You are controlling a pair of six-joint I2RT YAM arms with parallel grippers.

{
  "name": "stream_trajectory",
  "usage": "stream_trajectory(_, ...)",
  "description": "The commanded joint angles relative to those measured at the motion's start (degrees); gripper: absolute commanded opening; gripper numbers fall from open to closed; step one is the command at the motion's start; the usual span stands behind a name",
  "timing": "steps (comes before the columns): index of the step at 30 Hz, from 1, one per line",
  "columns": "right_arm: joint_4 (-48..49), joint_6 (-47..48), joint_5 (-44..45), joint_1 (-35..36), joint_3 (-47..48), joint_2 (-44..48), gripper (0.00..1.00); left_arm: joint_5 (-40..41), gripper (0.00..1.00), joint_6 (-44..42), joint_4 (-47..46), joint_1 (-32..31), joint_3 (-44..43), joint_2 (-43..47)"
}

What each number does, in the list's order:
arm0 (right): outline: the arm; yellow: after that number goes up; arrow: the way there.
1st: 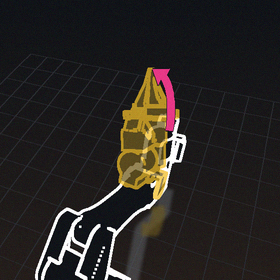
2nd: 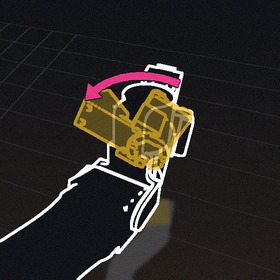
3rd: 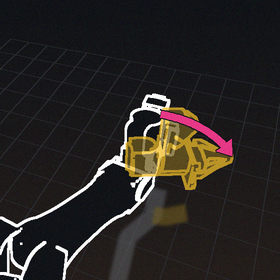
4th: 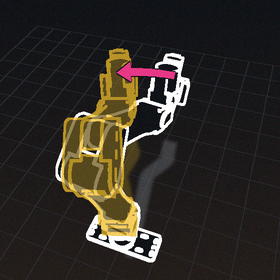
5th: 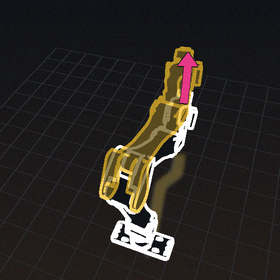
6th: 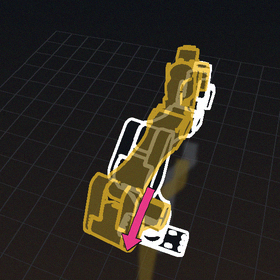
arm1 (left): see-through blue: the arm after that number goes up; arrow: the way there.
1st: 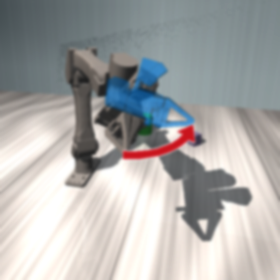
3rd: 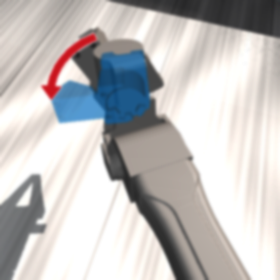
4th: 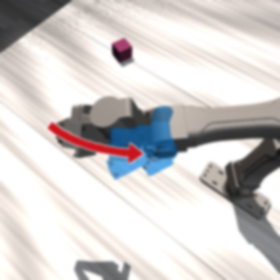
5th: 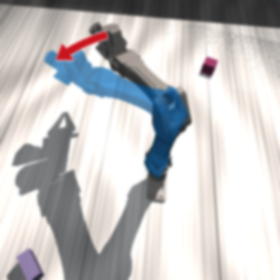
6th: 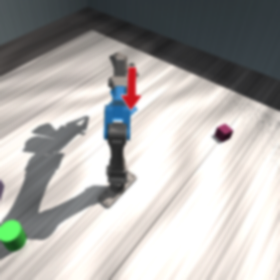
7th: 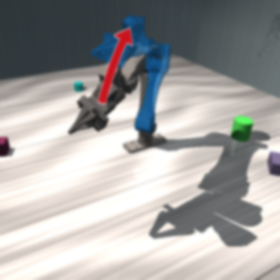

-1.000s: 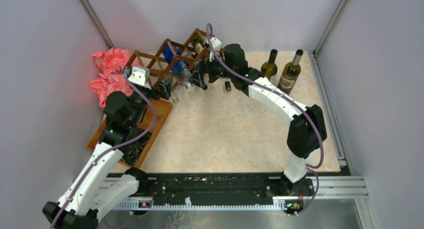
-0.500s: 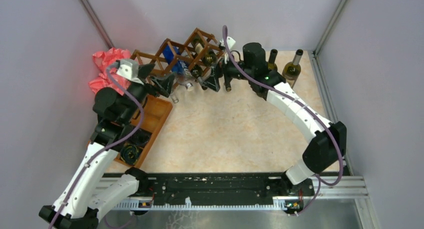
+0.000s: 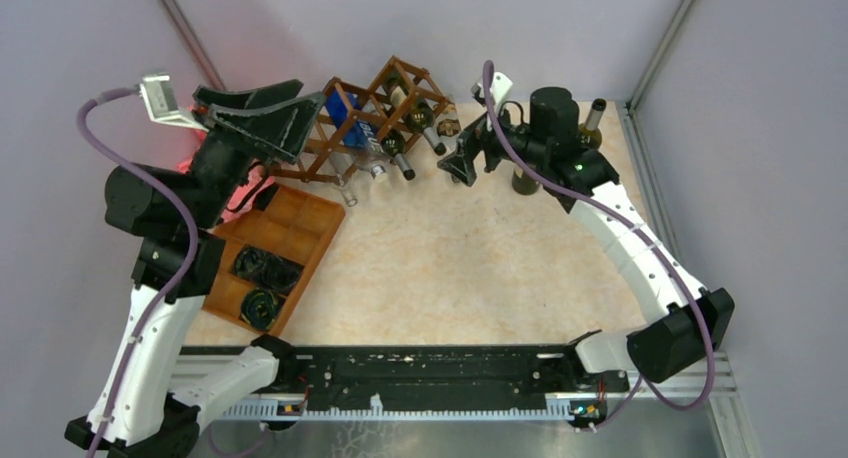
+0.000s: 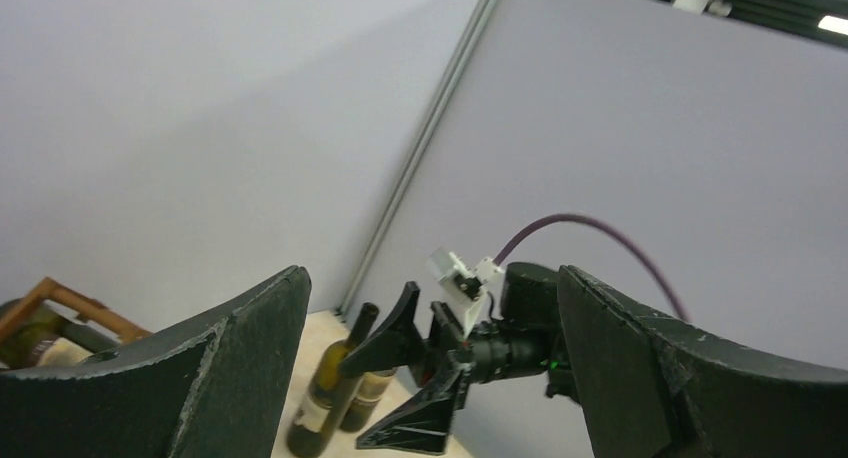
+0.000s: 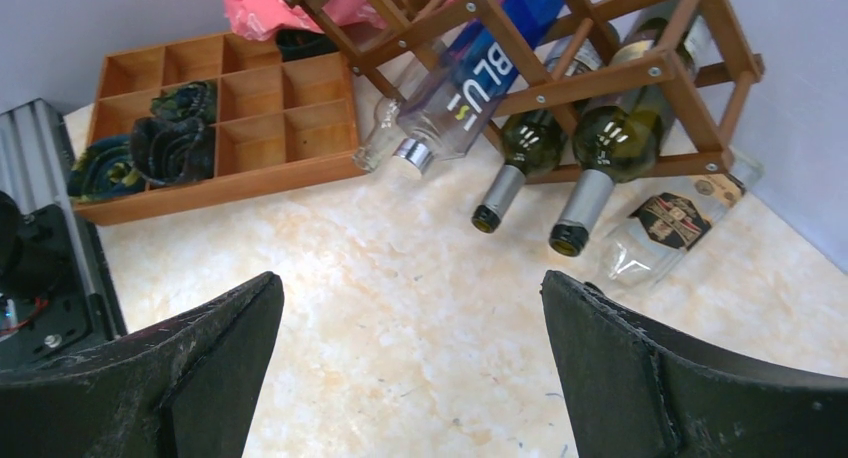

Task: Put the wine bottle on the wine rack
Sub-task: Place the wine bottle in the wine rack, then adjust the wine bottle at the center of the board.

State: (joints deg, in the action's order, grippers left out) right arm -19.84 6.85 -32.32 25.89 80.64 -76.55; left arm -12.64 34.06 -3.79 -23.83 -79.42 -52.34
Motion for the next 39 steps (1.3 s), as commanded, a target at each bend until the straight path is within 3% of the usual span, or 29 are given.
stream_trajectory(1, 0.07, 2.31, 1.18, -2.09, 0.27, 1.75, 0.98, 2.62, 0.99, 9.70, 2.48, 0.28, -3.57, 0.52)
stream_trajectory(15, 2.16, 0.16, 0.65, -6.55, -0.40, 5.07, 0.98, -4.42, 0.99, 11.82, 4.86, 0.30, -15.72, -4.09)
stream_trajectory(19, -2.85, 2.70, 0.47, -6.55, 3.26, 6.32, 0.98, -5.67, 0.99, 8.60, 3.32, 0.28, -11.22, -1.54)
stream_trajectory(24, -17.96, 12.52, 0.40, -6.94, 10.37, 7.86, 0.98, -13.32, 0.99, 0.59, 1.29, 0.28, -1.76, 0.90)
stream_trajectory(30, -33.20, 18.59, -3.87, -11.31, 16.22, 9.26, 0.98, -14.89, 0.99, -5.28, 4.80, 0.28, 8.42, 2.98)
stream_trajectory(34, -34.68, 20.68, -10.46, -16.51, 11.42, 12.40, 0.98, -13.13, 0.99, -6.82, 4.36, 0.32, 15.29, 5.25)
stream_trajectory(39, -27.98, 18.92, -12.15, -16.76, 2.50, 18.10, 0.98, -11.66, 0.99, -5.80, 4.22, 0.32, 19.60, 6.80)
